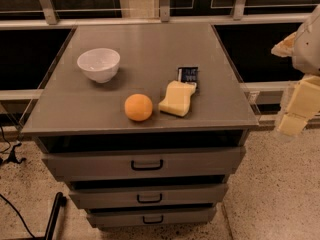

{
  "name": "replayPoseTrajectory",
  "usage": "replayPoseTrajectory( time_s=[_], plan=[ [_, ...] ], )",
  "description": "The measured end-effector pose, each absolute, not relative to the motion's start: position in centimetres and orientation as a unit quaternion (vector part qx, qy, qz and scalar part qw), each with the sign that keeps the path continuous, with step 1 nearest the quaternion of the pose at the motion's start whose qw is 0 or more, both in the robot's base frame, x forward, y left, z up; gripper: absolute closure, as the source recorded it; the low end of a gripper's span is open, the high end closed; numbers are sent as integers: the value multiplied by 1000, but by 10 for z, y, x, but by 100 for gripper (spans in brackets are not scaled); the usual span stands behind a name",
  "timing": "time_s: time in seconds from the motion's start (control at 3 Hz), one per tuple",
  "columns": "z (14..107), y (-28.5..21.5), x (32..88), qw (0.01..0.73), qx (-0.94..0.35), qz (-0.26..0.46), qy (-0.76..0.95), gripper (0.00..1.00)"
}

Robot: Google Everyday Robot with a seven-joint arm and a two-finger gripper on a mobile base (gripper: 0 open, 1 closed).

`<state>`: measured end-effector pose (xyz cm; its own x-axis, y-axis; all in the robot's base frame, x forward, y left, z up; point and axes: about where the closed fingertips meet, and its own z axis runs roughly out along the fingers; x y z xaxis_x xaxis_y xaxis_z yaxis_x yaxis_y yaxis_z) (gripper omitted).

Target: Open middle drawer

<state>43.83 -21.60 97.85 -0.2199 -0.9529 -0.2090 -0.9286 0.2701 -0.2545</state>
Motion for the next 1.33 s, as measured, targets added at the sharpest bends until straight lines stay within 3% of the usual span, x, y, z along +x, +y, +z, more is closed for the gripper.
replayPoseTrajectory(
  time_s=[1.33],
  plan=[
    [905, -199, 395, 224, -555, 9, 801, 0]
  ],
)
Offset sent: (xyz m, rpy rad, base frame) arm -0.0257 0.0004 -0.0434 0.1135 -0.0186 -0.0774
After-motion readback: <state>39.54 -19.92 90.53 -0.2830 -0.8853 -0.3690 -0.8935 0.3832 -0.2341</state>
